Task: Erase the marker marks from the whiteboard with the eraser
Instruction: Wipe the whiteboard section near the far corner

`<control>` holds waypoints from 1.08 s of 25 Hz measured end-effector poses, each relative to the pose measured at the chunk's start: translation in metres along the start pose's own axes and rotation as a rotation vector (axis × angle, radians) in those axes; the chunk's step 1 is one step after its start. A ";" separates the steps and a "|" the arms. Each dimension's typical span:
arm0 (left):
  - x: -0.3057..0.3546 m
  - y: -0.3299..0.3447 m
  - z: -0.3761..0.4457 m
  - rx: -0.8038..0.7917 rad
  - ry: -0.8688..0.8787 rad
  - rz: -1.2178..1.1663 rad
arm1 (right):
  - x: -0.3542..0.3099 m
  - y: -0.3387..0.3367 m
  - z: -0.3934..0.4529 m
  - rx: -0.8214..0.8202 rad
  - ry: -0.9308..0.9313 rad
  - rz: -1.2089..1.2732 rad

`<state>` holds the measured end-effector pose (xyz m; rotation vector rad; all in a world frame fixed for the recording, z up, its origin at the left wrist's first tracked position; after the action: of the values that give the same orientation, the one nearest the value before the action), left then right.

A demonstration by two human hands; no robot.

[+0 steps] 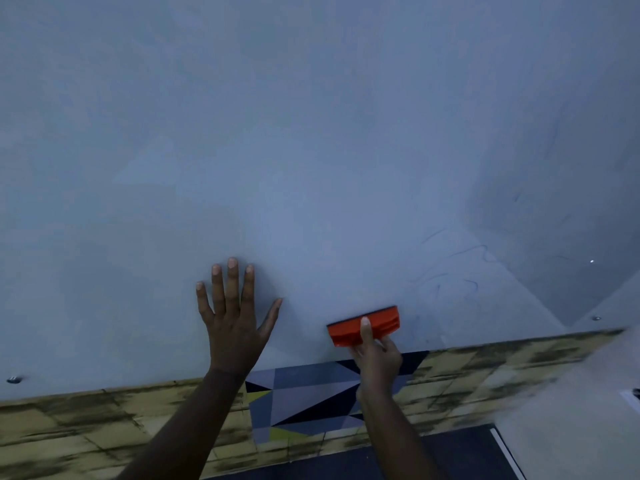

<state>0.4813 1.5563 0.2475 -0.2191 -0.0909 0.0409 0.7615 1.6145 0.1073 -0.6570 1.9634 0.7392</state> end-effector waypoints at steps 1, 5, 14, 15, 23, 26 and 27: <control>0.001 -0.001 -0.002 -0.011 -0.005 0.004 | 0.019 -0.005 0.007 0.015 0.038 -0.026; 0.003 -0.004 -0.008 -0.054 -0.009 0.004 | 0.089 -0.021 0.031 0.034 0.324 -0.004; 0.009 -0.010 -0.007 -0.109 -0.033 0.032 | 0.061 -0.020 0.037 0.031 0.279 0.014; 0.012 -0.011 -0.005 -0.106 -0.051 0.027 | 0.031 -0.019 0.035 0.084 0.097 -0.019; 0.034 -0.013 0.010 -0.080 -0.094 -0.007 | -0.079 0.047 -0.077 -0.074 -1.293 -0.633; 0.061 -0.004 0.017 -0.119 0.060 -0.043 | -0.060 0.044 -0.070 -0.187 -1.442 -0.723; 0.071 -0.002 0.021 -0.122 0.095 -0.050 | -0.066 0.042 -0.066 -0.192 -1.415 -0.684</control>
<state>0.5504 1.5623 0.2745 -0.3404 -0.0041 -0.0250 0.7247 1.6055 0.2023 -0.5811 0.3375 0.6403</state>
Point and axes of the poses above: each hand's wrist, its own z-axis towards the middle knuckle, its own y-axis out of the palm, x = y × z, the point moved 10 cm from there along z, towards the middle knuckle, and after that the axes turned 14 degrees about x, right-handed, at the moved point
